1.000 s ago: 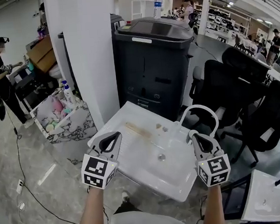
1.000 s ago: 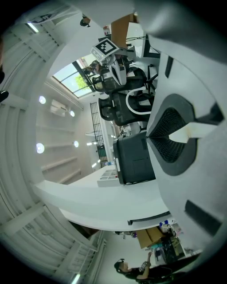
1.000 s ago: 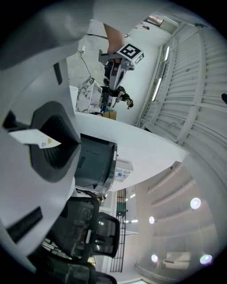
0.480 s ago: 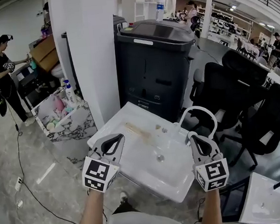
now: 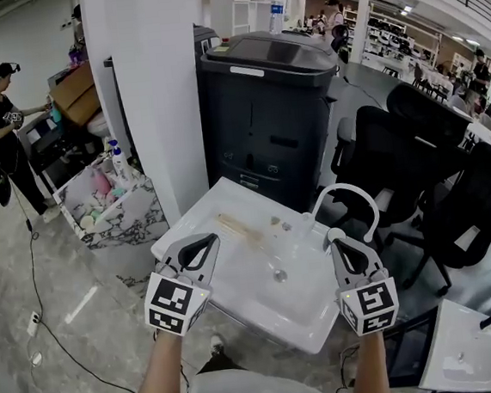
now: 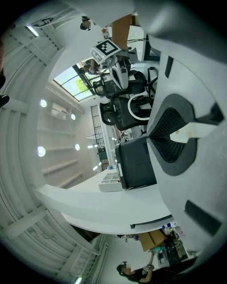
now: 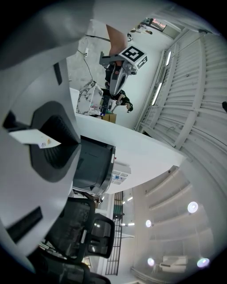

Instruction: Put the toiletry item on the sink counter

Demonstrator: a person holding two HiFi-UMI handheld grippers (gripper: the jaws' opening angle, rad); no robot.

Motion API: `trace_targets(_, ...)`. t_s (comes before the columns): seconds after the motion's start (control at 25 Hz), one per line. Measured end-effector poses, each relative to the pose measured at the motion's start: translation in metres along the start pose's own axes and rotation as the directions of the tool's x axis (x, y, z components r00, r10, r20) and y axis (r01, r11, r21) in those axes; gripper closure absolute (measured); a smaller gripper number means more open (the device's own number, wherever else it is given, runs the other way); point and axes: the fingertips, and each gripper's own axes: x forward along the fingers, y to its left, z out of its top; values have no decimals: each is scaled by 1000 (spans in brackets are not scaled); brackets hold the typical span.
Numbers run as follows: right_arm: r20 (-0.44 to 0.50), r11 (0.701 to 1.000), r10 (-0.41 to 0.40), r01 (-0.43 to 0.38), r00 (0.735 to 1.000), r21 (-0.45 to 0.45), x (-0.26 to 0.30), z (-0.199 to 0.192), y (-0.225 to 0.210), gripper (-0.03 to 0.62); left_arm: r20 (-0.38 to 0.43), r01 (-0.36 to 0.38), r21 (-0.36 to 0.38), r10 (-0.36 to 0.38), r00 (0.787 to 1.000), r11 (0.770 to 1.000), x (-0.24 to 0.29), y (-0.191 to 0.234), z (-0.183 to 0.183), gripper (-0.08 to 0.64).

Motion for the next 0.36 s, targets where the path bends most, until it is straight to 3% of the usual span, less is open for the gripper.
trace_targets(0.36,-11,1000,12,-12,1000,10,6,-10,-7,595,-19,15,10,-15,1000,1000,11,-3,-2,549)
